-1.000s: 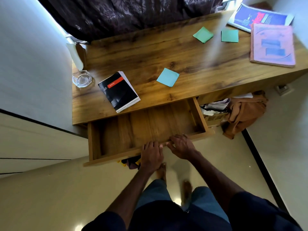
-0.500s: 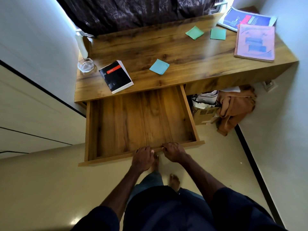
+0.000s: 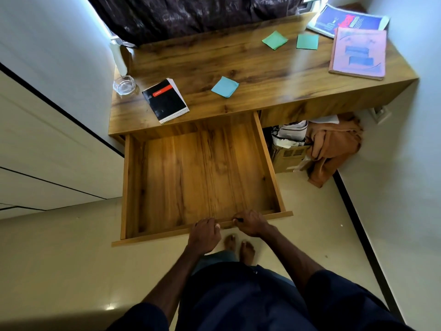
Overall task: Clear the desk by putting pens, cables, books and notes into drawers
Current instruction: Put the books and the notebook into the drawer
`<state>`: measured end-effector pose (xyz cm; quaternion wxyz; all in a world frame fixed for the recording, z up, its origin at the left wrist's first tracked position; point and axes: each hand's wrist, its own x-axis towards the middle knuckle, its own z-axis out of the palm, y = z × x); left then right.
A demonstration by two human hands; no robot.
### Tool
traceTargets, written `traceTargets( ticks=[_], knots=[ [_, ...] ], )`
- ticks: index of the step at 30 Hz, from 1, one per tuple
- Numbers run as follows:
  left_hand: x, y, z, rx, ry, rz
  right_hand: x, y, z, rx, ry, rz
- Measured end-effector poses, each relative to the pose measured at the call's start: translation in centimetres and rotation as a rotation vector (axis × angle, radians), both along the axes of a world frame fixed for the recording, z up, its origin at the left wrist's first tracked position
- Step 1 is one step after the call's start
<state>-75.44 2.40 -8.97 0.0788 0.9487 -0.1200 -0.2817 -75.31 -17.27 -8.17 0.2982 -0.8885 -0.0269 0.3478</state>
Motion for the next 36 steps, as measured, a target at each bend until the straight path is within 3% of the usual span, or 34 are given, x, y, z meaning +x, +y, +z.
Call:
traceTargets(
  ticks=[6,11,14,20,24,36],
  knots=[
    [1.6,-0.3,1.0,-0.035,0.145,0.042,0.0,0.2,0.6,-0.005,0.001,-0.030],
    [3.9,-1.3,2.0,-0.007,0.345,-0.013,-1.2,-0.5,1.3,0.008,-0.043,-0.139],
    [5.7,-3.4,2.7,0.010,0.354,-0.069,-0.7,-2.8,2.7,0.082,-0.034,-0.256],
    [9.6,-13.0,5.0,-0.138,0.233,-0.104,2.8,-11.9,5.9,0.064,-0.107,-0.613],
    [12.0,-21.9,6.3,-0.298,0.201,-0.147,5.3,-20.2,7.4,0.055,-0.166,-0.651],
    [18.0,-47.9,10.5,-0.511,0.102,-0.121,10.5,-46.8,13.4,-0.070,-0.306,-0.715]
  ],
)
